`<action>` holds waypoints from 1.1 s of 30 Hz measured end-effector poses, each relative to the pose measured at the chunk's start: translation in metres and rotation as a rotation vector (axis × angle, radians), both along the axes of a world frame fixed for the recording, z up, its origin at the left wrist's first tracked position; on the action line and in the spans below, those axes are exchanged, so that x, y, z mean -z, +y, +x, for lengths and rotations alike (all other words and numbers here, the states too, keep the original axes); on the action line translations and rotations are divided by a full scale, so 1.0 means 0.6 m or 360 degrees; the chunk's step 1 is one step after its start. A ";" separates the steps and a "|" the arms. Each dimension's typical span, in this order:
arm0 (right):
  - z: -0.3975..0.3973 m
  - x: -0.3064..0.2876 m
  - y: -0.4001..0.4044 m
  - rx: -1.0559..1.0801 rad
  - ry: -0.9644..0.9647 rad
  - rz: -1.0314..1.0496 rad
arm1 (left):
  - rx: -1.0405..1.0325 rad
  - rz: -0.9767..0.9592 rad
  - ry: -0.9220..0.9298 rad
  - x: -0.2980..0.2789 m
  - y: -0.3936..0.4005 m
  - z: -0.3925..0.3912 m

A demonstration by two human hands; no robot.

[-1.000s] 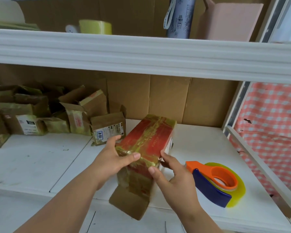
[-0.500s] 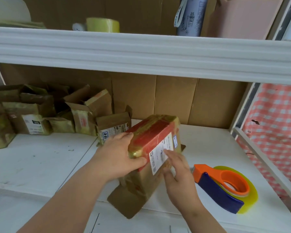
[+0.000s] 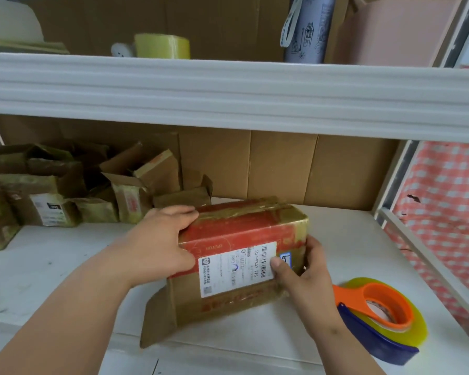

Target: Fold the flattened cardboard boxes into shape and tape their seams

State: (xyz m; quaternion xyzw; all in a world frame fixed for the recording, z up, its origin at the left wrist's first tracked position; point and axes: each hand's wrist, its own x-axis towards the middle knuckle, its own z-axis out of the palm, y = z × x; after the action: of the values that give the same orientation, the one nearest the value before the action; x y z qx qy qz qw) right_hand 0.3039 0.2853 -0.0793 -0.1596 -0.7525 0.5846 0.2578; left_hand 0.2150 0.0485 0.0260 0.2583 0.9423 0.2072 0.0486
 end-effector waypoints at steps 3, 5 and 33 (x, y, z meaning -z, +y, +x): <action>0.001 -0.001 -0.013 0.0041 0.0124 -0.0005 | -0.0095 0.0095 0.0128 -0.008 -0.011 -0.014; 0.006 0.001 -0.023 0.0018 0.0215 -0.0016 | -0.0197 0.0103 0.0154 0.006 -0.018 -0.027; 0.018 -0.016 -0.005 -0.0148 0.0128 -0.0146 | -0.0335 0.1485 -0.0539 0.143 0.076 0.005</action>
State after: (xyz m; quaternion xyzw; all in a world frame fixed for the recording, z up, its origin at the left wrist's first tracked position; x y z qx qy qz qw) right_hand 0.3145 0.2826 -0.0699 -0.1126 -0.7207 0.6356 0.2528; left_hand 0.2183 0.0939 -0.0597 0.1190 0.7491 0.6490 0.0591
